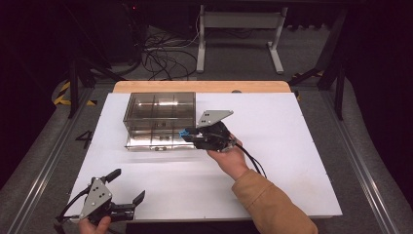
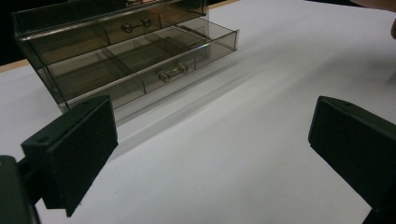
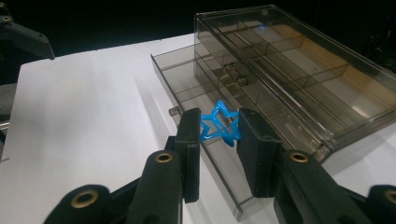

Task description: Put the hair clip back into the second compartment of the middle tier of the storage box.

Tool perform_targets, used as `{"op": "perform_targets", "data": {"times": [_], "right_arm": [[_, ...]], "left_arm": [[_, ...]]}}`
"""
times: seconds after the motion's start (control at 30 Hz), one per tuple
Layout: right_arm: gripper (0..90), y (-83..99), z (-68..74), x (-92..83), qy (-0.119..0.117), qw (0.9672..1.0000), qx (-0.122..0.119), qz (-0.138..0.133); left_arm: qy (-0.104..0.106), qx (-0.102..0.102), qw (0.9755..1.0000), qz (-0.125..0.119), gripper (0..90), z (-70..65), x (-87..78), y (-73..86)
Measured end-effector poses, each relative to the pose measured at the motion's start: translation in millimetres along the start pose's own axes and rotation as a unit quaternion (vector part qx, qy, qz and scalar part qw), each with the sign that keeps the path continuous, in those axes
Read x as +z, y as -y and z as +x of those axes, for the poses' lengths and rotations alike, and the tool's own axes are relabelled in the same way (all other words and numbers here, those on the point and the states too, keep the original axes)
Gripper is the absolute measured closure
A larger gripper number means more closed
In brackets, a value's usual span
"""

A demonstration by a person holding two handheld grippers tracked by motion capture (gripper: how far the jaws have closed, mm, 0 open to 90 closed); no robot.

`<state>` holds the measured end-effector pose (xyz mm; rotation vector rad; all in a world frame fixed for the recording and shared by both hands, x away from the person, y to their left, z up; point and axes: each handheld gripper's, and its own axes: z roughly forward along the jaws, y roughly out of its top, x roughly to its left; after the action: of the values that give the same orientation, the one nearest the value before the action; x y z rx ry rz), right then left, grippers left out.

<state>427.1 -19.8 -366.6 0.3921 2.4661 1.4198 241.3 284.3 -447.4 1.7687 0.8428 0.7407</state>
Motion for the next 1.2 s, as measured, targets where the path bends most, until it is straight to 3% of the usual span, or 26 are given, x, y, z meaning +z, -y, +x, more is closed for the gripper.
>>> {"op": "perform_targets", "data": {"times": [0.73,1.2], "right_arm": [[70.6,2.5,0.0,52.7,0.003,0.9997,0.023,0.003],[70.6,3.9,-1.8,75.6,0.003,0.9994,0.033,0.012]], "left_arm": [[0.001,0.003,1.0,-0.002,2.0,0.5,0.2,-0.2],[0.002,0.003,1.0,-0.002,2.0,0.3,0.6,-0.2]]}}
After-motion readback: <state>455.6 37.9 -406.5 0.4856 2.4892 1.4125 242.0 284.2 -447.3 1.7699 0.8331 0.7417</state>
